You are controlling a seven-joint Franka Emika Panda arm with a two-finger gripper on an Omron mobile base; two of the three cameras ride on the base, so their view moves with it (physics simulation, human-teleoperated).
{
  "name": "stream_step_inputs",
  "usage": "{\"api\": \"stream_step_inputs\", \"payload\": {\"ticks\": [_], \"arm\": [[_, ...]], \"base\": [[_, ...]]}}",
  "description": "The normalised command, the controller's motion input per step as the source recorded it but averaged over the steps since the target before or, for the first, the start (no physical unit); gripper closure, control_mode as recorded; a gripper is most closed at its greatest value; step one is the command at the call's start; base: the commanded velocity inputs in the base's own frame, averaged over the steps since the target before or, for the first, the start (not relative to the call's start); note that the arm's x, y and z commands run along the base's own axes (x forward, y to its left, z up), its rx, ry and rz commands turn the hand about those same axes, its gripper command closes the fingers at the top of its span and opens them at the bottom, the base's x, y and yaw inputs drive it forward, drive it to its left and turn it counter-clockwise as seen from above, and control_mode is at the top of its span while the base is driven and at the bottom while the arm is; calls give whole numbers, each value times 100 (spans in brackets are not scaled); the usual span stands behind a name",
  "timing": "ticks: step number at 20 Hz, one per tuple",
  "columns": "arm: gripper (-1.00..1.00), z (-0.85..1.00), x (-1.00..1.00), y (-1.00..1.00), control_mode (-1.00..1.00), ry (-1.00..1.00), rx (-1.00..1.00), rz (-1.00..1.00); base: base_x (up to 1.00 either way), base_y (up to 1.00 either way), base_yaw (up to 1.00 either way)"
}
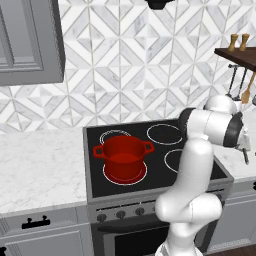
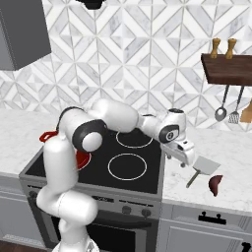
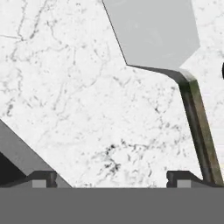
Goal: Put the potato and tomato in the pot. Retrieve the spatula and lightly stir the vegetables in the pot.
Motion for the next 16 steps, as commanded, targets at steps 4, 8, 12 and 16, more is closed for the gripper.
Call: {"api": "stream_step_inputs", "payload": {"ticks": [4, 8, 12, 16], "arm": [[-100, 2, -25, -91, -100, 0, 10, 20], [-100, 0, -26, -69, -100, 0, 7, 14], [-100, 0, -26, -25, -100, -2, 3, 7], [-100, -14, -16, -36, -100, -2, 0, 1]], "base": [[0, 0, 0], [0, 0, 0], [0, 0, 0], [0, 0, 0]]}}
